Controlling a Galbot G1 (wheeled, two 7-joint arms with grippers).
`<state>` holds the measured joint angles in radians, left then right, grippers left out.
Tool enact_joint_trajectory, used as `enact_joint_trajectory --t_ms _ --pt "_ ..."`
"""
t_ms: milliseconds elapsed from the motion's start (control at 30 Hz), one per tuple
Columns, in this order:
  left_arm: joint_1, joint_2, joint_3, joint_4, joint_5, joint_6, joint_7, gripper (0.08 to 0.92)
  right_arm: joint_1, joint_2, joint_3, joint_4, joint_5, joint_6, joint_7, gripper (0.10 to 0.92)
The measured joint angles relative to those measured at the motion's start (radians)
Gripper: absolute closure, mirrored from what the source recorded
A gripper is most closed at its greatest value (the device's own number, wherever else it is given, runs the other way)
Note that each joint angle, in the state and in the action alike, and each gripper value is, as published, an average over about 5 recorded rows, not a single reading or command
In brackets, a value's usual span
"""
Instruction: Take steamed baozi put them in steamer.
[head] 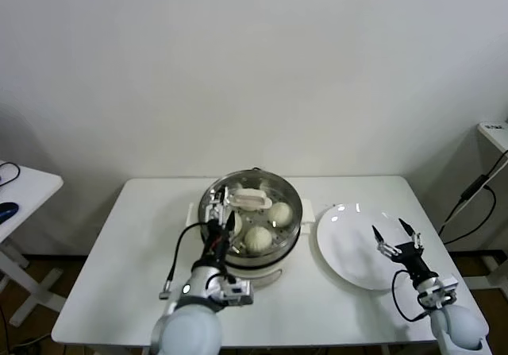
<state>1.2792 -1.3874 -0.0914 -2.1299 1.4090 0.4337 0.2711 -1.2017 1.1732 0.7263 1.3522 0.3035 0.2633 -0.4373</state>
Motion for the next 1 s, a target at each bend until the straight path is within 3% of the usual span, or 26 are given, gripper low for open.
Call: enact_joint_trajectory --t_ms 500,1000 --pt "0.169 0.011 -0.257 -0.039 -0.603 -0.204 -0.265 0.177 -0.035 -0.029 -0.034 0.065 0.041 0.002 0.060 0.203" --pt "0.235 -0.013 -0.554 0.125 -1.214 -0.469 -0.334 0.177 -0.074 -0.021 -0.067 0.112 0.073 0.021 0.098 0.203"
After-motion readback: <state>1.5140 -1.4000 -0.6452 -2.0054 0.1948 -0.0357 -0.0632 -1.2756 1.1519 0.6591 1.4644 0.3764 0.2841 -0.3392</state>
